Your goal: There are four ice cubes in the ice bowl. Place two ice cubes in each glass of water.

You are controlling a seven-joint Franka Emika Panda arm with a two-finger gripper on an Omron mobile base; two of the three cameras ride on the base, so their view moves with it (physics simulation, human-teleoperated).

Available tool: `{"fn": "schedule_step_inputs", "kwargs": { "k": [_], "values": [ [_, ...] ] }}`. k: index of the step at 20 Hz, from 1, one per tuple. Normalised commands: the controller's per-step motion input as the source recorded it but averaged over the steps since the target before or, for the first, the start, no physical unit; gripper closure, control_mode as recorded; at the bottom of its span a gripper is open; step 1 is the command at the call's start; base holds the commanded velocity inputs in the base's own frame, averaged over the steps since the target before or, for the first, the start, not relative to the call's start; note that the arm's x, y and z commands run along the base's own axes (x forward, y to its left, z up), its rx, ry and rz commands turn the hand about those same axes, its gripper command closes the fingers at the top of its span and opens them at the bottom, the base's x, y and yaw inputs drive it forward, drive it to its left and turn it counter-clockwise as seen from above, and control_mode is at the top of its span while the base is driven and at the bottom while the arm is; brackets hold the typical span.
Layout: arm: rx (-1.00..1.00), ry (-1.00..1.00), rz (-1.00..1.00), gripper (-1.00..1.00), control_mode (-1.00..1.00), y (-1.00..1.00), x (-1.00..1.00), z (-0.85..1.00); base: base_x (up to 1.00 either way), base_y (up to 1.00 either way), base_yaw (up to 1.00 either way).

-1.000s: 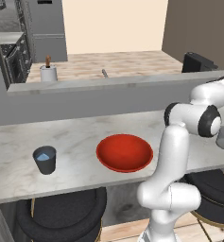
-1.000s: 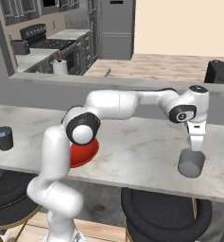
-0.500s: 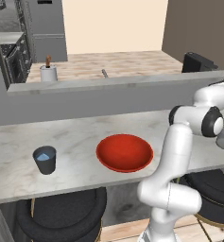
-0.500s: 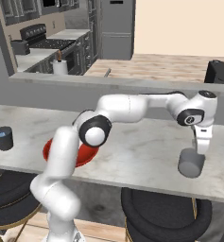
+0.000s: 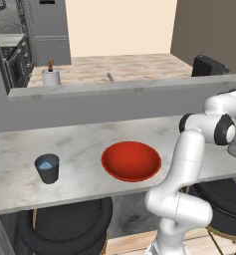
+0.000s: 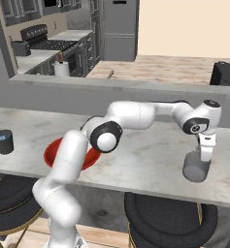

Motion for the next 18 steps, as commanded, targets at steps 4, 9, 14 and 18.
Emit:
{"fn": "schedule_step_inputs", "kwargs": {
  "k": [4,9,14,18],
  "values": [
    [0.00,0.00,0.00,1.00,-1.00,-0.08,0.12,-0.41,0.00,0.00,0.00],
    [0.00,0.00,0.00,1.00,-1.00,-0.12,0.13,-0.28,0.00,0.00,0.00],
    [0.00,0.00,0.00,1.00,-1.00,-0.12,0.18,-0.30,0.00,0.00,0.00],
    [0.00,0.00,0.00,1.00,-1.00,-0.12,0.07,-0.15,0.00,0.00,0.00]
  ]
}}
